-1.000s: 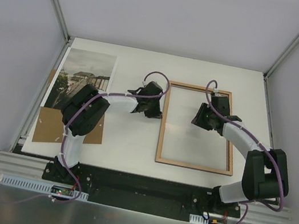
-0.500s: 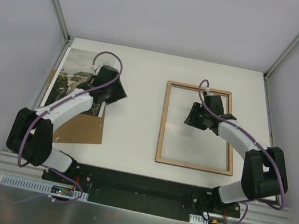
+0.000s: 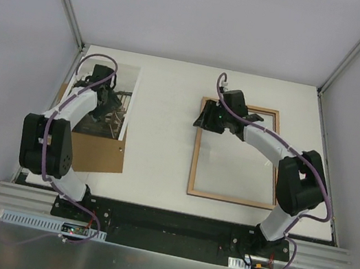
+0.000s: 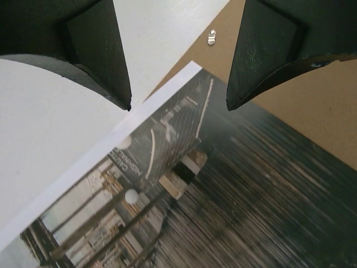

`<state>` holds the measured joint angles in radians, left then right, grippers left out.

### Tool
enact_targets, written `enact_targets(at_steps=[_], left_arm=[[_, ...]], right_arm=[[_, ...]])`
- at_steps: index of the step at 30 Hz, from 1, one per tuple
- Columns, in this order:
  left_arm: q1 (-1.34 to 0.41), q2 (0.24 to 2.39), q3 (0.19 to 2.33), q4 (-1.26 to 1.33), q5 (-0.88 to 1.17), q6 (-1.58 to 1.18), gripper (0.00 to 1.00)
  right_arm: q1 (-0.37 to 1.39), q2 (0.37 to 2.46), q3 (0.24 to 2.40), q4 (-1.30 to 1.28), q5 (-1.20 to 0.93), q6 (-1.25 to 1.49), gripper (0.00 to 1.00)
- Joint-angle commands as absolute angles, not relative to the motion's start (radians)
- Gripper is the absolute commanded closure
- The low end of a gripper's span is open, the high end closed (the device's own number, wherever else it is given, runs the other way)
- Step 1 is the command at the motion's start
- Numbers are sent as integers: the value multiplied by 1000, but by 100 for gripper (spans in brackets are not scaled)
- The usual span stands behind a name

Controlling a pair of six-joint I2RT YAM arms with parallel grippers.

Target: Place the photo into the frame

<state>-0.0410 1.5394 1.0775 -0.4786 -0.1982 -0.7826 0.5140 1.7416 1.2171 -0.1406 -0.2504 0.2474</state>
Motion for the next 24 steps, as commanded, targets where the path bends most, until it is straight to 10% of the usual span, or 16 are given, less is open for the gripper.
enact_targets(at_steps=[1,24], left_arm=[[-8,1641,1161,-538,-215,-747,32],[-63,1738,959,-334,-18,-887,36]], right_arm=[[508,1704,1209,-138,-258,252,48],[494,1554,1039,-137,-192,187,48]])
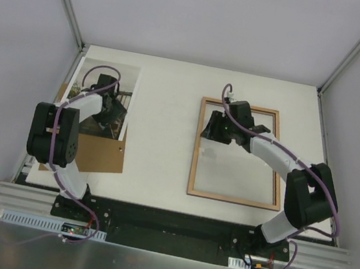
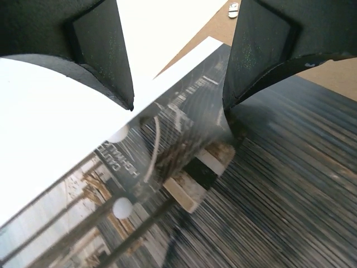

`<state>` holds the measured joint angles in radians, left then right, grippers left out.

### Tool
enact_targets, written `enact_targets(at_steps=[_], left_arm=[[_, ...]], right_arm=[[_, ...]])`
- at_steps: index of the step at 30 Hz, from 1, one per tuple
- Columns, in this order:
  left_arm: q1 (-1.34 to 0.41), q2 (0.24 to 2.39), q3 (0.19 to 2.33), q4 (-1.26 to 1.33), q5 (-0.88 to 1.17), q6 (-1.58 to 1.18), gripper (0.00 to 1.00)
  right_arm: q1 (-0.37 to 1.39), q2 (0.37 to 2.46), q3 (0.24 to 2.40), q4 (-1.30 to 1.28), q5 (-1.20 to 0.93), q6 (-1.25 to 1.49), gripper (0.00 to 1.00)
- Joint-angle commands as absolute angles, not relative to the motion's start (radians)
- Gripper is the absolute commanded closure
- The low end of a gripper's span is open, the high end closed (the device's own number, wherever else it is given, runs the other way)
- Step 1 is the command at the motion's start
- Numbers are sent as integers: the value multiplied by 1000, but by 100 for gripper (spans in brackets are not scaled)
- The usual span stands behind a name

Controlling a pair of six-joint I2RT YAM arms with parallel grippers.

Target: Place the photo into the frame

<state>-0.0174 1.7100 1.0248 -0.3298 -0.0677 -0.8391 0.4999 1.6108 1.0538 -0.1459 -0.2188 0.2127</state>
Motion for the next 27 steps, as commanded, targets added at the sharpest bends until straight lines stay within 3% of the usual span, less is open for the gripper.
enact_targets(at_steps=[1,17,27], left_arm=[[-78,1733,956,-334,-24,-888,36],[-209,1686,969,-360,-72,-810,38],[-282,1779,1020,-403,-58,-839,39]], right_arm=[[494,1549,1037,-137,-189,184,48],[483,1523,1014,-153,-183,164,48],[463,1528,991,-152,-189,155,48]])
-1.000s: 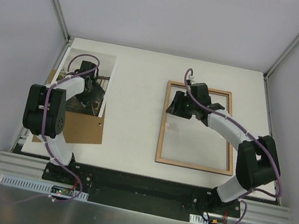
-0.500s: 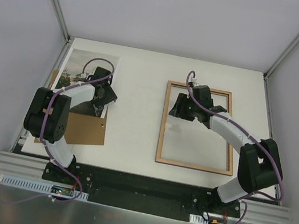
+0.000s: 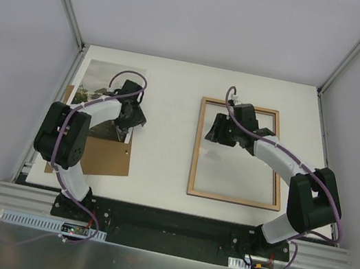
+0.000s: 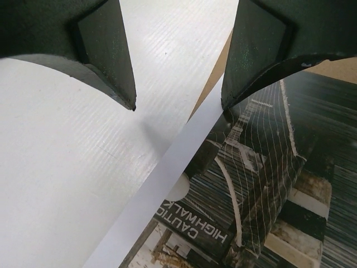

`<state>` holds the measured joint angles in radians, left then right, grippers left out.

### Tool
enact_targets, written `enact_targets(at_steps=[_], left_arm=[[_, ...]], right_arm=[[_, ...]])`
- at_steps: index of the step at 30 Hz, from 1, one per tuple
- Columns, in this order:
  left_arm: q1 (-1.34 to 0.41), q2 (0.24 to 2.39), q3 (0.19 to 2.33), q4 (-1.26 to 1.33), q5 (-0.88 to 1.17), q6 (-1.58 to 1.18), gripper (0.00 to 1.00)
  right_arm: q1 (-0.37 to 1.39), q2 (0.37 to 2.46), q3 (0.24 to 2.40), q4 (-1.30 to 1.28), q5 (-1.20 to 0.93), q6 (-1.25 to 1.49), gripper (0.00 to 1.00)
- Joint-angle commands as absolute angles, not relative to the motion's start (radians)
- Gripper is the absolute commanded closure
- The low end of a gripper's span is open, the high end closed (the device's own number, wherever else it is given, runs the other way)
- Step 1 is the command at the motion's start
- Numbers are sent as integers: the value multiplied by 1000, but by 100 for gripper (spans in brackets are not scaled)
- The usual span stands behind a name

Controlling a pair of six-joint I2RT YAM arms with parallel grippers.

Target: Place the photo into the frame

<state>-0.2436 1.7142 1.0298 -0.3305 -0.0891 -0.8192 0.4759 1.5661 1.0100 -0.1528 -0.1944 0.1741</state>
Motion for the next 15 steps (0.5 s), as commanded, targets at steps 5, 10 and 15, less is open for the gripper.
enact_targets(at_steps=[5,10,15], left_arm=[[-343,1787,1022,-403,-52,-868,38],[-402,1795,1016,-402,-35,-900,39],[-477,1790,1006,-393,-28,-930,38]], right_arm=[[454,1528,979,-147,-196,153,48],[443,1523,968,-143,-201,152,48],[437,1525,963,-135,-213,156,48]])
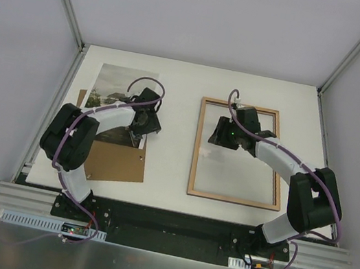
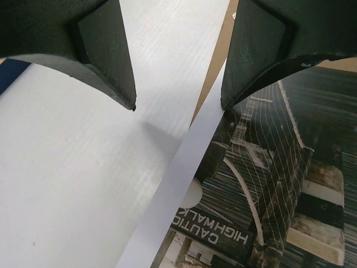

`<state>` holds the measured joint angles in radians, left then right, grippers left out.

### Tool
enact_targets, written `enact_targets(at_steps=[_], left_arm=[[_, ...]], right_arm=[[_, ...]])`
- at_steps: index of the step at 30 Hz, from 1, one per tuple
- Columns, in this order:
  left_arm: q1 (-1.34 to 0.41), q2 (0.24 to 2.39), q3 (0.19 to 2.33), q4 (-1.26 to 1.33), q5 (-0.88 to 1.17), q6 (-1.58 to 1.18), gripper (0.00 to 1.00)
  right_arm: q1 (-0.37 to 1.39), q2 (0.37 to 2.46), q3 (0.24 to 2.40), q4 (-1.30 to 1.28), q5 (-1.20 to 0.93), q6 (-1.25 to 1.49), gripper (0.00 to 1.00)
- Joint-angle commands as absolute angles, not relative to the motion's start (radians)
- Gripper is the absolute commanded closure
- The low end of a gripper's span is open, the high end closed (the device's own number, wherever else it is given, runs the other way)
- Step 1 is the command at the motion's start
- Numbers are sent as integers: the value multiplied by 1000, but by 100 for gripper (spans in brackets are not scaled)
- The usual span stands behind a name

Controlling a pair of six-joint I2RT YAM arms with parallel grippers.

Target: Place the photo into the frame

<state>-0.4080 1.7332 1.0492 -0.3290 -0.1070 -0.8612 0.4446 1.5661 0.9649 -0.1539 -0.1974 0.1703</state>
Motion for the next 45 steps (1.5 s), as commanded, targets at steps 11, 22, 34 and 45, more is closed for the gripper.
enact_targets(at_steps=[11,22,34,45], left_arm=[[-601,1787,1034,-361,24,-994,38],[-468,1530,977,-367,18,-911,35],[38,1609,1144,-383,124,-787,35],[205,1885,1350,-383,209,-758,36]], right_arm=[[437,1557,986,-126,-241,172,48],[479,1695,1117,-28,-377,319,48],[571,2011,1321,181,-425,529,47],[610,2137,1416,189,-381,604,37]])
